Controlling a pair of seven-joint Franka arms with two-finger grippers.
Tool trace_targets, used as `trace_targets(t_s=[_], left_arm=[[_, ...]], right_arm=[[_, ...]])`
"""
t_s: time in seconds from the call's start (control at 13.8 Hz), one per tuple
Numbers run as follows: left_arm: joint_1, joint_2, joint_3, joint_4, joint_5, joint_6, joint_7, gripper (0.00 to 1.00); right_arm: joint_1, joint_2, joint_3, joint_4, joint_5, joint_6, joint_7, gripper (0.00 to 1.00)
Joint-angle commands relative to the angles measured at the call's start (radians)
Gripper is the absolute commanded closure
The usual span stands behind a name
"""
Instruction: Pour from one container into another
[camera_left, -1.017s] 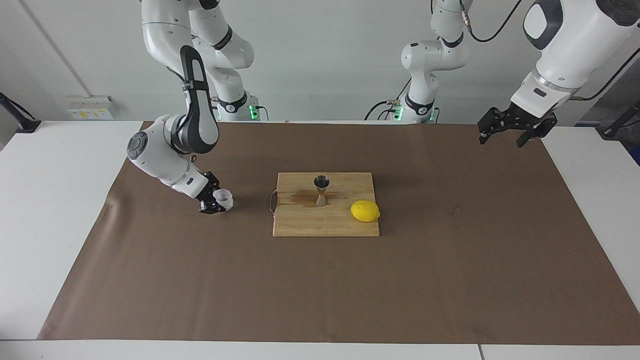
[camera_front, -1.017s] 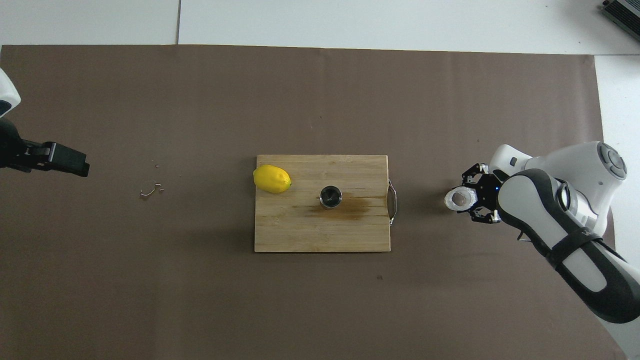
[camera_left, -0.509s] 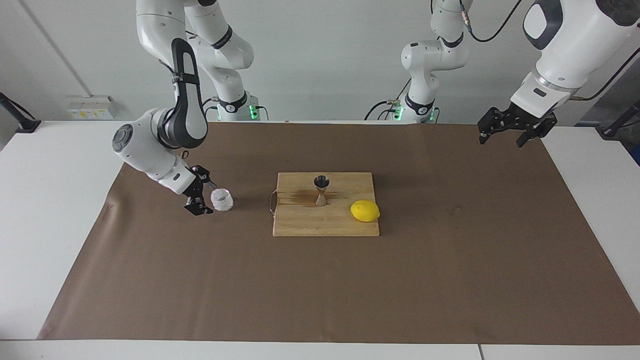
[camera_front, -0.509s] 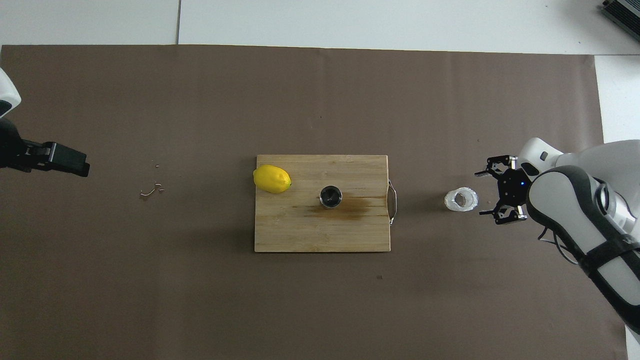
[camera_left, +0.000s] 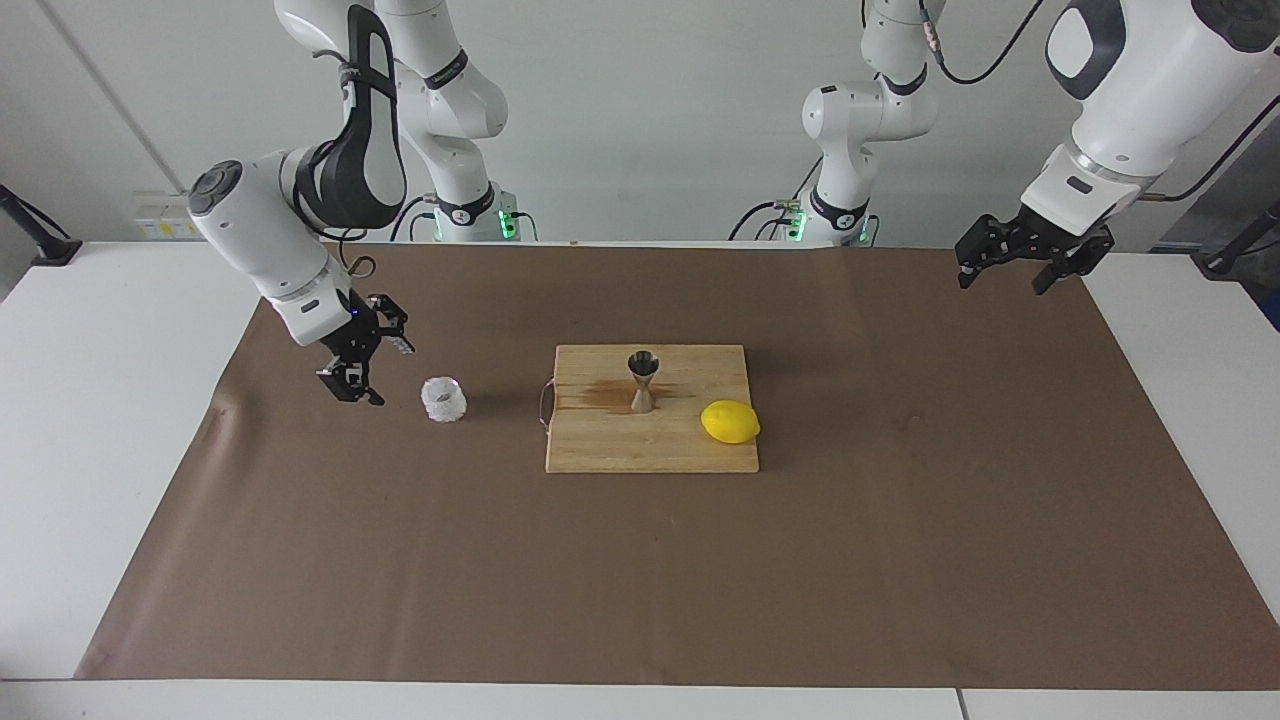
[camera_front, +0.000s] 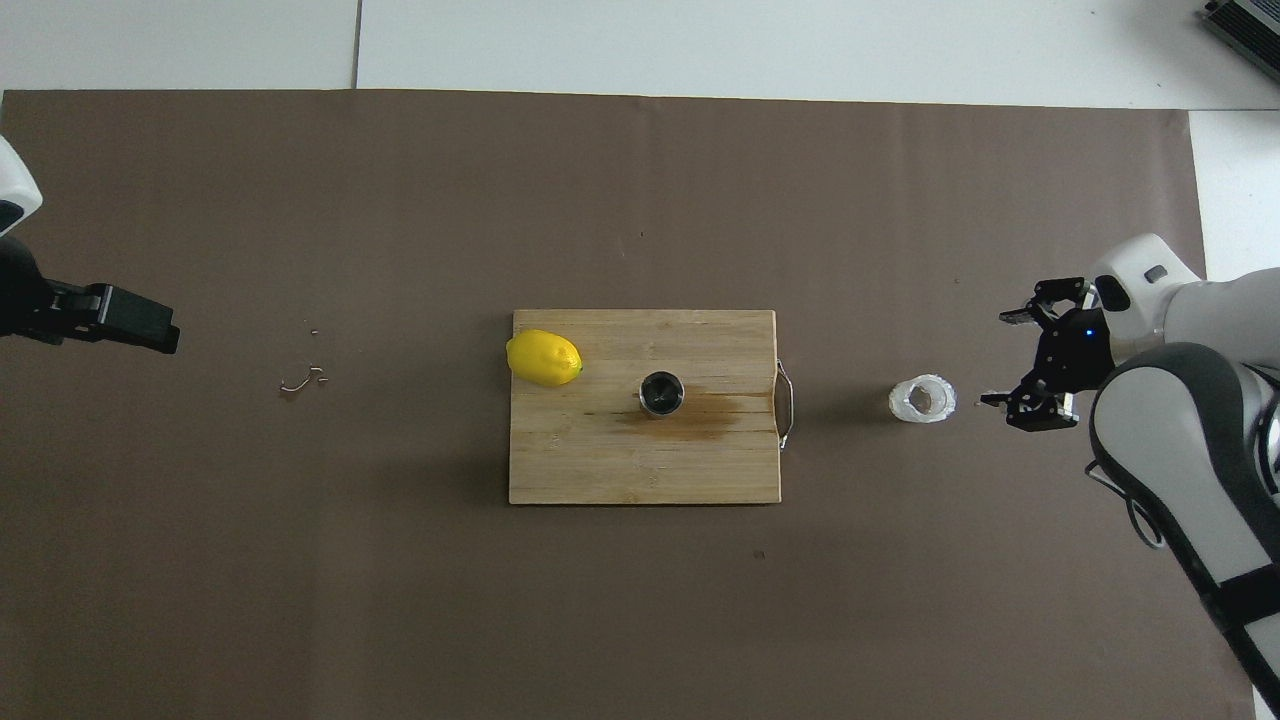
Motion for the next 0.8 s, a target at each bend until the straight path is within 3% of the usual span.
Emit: trace_targets(t_s=[0.0, 0.22, 0.73], left_arm=[[0.005, -0.007, 0.0, -0.011, -0.012, 0.01, 0.007, 0.0], [0.006, -0.007, 0.0, -0.007, -0.012, 0.01, 0.007, 0.0], [0.008, -0.007, 0.001, -0.007, -0.012, 0.007, 0.007, 0.0]], right_arm=[[0.083, -0.019, 0.01, 0.031, -0.108, -0.016, 0.347, 0.0], [0.152, -0.018, 0.011, 0.106, -0.218, -0.075, 0.783, 0.0], [0.145, -0.018, 0.007, 0.408, -0.232, -0.419, 1.455, 0.0]])
